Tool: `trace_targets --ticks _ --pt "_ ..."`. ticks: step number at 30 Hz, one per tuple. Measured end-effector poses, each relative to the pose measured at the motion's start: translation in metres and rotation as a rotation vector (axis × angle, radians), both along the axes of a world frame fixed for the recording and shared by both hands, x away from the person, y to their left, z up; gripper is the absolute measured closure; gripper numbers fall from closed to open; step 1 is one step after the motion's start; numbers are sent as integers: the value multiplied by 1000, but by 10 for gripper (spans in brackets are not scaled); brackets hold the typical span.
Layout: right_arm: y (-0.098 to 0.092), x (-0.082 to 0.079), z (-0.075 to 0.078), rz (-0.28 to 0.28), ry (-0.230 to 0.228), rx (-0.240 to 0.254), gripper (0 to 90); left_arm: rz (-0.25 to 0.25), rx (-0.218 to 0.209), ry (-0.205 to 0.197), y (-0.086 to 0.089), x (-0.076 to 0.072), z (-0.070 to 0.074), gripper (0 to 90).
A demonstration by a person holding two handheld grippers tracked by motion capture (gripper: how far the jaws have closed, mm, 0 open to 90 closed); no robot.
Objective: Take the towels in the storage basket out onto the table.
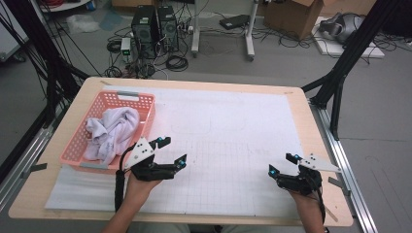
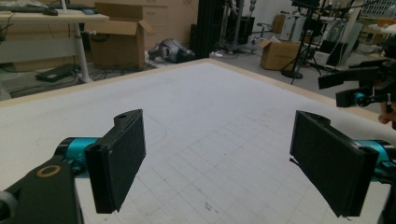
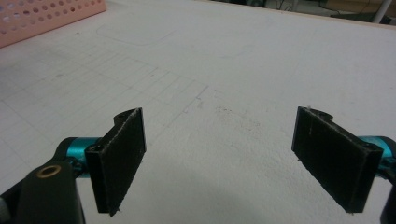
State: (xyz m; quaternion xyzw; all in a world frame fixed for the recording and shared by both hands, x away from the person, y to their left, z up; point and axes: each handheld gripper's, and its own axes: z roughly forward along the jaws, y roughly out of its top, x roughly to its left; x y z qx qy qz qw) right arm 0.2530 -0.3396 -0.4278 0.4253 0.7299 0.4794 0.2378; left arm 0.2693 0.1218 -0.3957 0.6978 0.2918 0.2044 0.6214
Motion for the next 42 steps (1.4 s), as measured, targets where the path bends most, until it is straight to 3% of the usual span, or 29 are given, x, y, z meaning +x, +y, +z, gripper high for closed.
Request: trace_targets --ticks 6,11,19,26,30,35,42 --pt "1 1 0 5 -4 -3 165 19 -20 -18 6 2 18 185" --pt "0 0 1 2 1 -1 165 55 -30 -49 22 7 37 186" --pt "-1 0 1 0 -4 -2 165 154 11 -62 67 27 67 184" --pt "-1 0 2 -1 -1 -2 165 223 57 -14 99 44 75 172" --pt "-1 0 1 -2 0 -6 165 264 91 21 114 52 71 167" --pt "0 1 1 0 2 -10 165 331 121 93 131 64 61 167" --pt "0 1 0 2 3 -16 165 401 255 215 142 84 48 170"
